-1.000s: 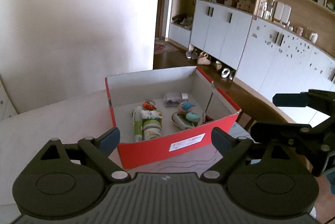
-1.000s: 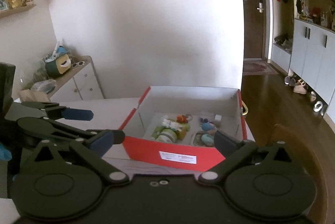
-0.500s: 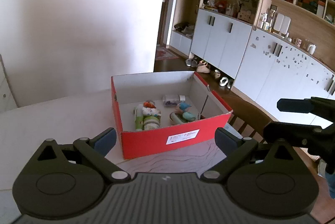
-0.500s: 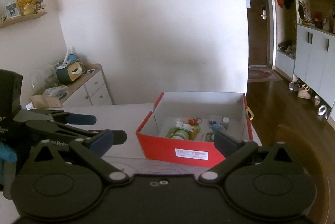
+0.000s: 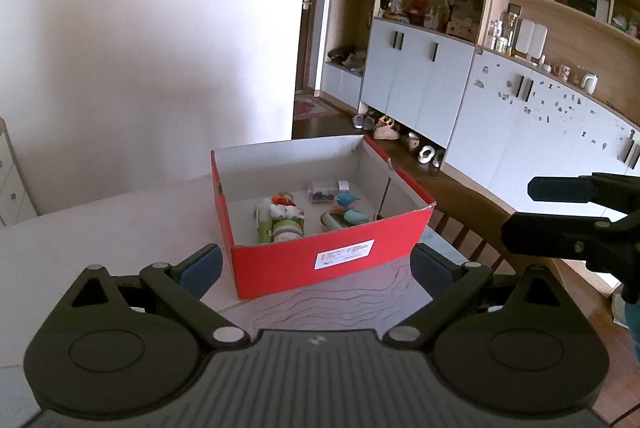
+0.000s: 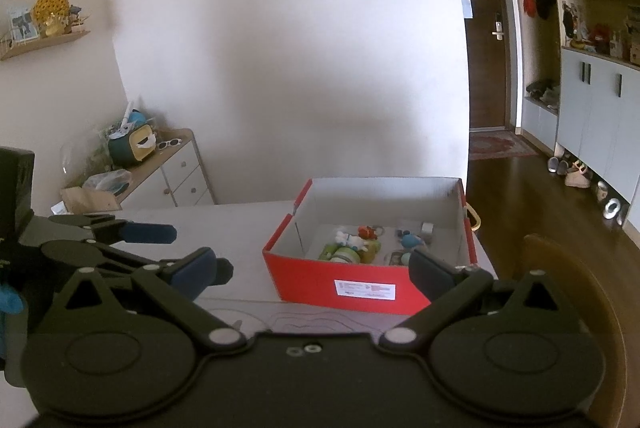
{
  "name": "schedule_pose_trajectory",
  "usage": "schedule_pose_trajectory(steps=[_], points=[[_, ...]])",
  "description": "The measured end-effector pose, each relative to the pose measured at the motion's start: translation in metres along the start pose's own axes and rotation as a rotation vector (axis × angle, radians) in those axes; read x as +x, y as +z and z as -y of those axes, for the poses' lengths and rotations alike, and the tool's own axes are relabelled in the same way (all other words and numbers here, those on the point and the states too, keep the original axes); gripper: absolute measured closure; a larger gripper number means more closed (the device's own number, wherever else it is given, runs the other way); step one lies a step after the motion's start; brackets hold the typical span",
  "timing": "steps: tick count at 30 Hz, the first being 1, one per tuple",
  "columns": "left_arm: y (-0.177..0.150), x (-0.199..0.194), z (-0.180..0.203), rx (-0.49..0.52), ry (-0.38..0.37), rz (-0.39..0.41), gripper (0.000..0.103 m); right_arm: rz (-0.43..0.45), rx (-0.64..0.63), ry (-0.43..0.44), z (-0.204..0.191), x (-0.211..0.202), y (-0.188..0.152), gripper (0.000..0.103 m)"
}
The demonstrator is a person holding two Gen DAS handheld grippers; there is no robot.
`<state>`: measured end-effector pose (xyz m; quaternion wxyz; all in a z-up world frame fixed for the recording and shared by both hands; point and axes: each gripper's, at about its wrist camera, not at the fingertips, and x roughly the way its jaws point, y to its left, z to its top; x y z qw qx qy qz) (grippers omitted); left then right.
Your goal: Organize rigid objects
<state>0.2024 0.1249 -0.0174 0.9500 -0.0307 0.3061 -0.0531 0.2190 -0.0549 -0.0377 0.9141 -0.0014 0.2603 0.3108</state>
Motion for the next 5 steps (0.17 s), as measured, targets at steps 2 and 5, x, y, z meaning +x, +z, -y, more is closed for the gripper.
schedule_pose_trajectory(steps=[2,5], points=[[-0.0005,0.0001,0.0000,0.002,-0.006,0.003,0.002,-0.001,0.003,0.001,0.0009,-0.0014,-0.0012,0.000],[-0.0010,-0.0007,0.0008,0.008,-0.008,0.003,0.002,0.000,0.008,0.000,0.0025,-0.0033,-0.0017,0.000]])
